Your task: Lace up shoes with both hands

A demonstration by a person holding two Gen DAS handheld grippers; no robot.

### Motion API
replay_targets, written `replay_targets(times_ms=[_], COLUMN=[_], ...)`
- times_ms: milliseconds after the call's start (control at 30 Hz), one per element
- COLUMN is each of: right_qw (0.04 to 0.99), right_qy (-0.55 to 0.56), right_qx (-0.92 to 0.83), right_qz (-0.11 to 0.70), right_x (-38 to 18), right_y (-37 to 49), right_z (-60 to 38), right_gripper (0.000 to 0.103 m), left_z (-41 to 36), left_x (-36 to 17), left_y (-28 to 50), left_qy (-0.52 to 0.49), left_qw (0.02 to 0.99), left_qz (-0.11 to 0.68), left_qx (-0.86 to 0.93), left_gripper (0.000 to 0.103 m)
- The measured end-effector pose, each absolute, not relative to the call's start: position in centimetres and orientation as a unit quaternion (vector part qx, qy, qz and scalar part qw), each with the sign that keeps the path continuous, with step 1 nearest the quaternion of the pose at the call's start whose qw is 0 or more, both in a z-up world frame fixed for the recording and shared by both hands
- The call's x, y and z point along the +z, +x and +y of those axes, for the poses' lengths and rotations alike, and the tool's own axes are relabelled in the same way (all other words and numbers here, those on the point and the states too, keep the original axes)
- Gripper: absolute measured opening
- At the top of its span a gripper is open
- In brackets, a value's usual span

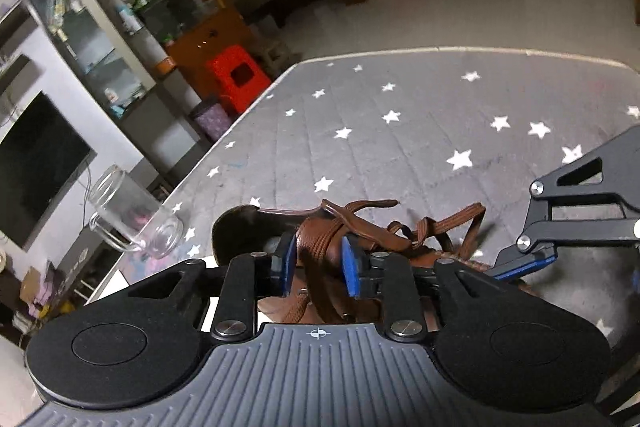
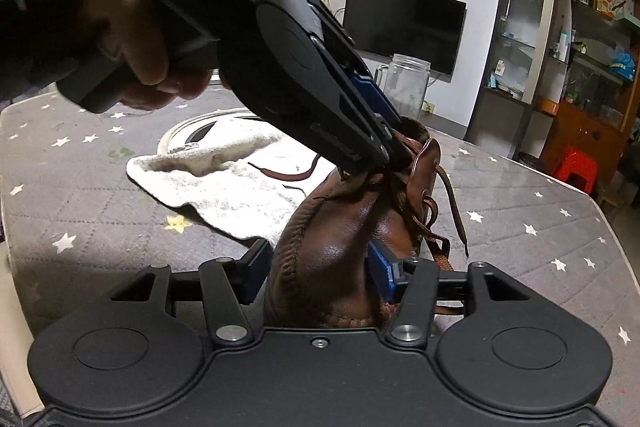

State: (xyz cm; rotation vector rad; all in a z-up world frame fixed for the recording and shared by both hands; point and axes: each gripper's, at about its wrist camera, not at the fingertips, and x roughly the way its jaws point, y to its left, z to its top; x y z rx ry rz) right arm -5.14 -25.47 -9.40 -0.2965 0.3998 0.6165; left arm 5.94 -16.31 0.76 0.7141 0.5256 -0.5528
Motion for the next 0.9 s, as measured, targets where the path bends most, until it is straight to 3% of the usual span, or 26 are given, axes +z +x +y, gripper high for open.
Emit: replay_targets(times_ms=[267,633,900], right_qw=[0.923,0.923,0.922], right_qy=[-0.144,-0.158,-0.164], right_qx=[0.3,0.294,0.292], right_qz=[0.193,0.194,0.195], right_x=[-9.4,-9.5,-9.7], right_y=[-5.3,-5.1,-4.8], right_z=[-25.4,-25.0,-24.7], right_gripper=[0.057,0.057,0.057], left_z=[-16.3,-10.9,-6.7], left_x=[1.1,1.6,-0.5], left_y=[4.3,-0.3,-0.7], left_qy=[0.293,0.12,-0.002], left_qw=[0.904,0.969,0.963], left_qz=[0.22,0.195,0.266], left_qx=[-0.22,-0.094,-0.043], left_gripper=[0.006,0.006,0.007])
